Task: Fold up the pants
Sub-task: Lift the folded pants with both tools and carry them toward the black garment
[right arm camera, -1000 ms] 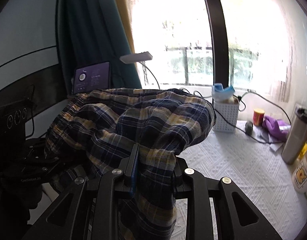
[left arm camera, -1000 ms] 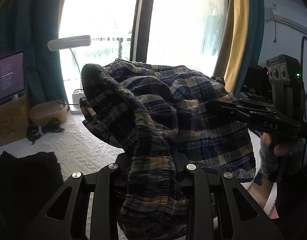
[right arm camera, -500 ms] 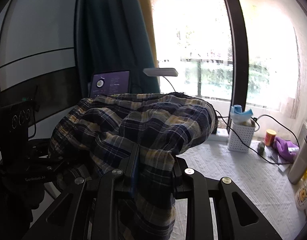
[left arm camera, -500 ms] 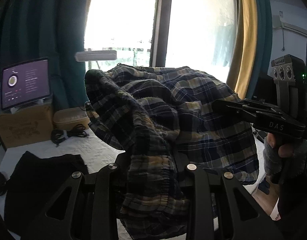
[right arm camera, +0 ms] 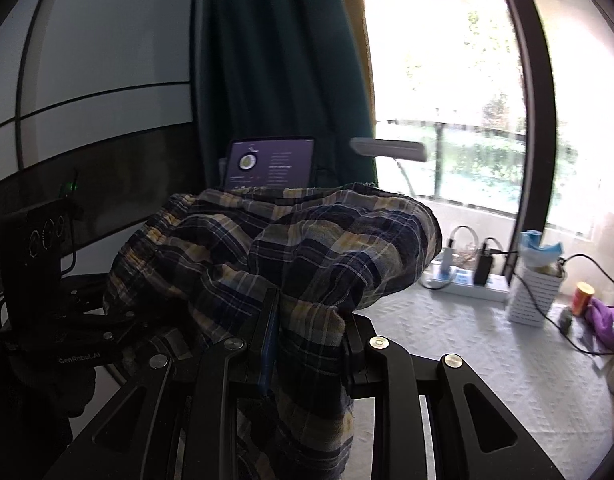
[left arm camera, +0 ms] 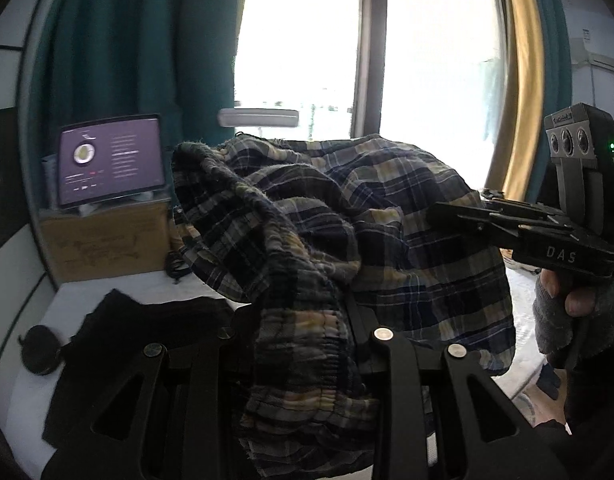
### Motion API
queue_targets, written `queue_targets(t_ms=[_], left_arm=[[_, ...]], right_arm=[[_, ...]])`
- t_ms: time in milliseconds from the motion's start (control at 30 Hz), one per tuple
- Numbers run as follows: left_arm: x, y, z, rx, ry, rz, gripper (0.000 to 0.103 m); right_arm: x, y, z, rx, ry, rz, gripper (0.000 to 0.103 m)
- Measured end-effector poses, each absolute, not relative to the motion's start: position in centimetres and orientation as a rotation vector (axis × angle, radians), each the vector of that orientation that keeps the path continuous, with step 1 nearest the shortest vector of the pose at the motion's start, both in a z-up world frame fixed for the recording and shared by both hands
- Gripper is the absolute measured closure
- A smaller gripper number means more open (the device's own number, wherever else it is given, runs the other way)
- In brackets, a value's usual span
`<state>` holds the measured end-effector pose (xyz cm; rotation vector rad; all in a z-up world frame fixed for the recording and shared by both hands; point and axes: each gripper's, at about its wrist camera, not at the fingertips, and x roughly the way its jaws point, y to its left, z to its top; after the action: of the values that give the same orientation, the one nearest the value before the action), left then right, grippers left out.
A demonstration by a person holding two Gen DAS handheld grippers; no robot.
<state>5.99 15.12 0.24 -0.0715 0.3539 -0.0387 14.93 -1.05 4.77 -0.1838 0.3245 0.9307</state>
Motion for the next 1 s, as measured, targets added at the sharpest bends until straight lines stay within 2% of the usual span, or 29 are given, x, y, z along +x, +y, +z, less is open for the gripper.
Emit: queue_targets(t_ms=[500,1000], left_arm=[[5.2,20.4,-0.5,-0.096,0.379,0.083,0.074],[12.2,24.3,-6.9,-0.13,0.571,0.127,0.074]], right_arm=[[15.8,6.2,2.9,-0.214,0.35,1.038,0.077],[25.4,9.2,-5.2,-0.072,0.591,1.031,0.077]])
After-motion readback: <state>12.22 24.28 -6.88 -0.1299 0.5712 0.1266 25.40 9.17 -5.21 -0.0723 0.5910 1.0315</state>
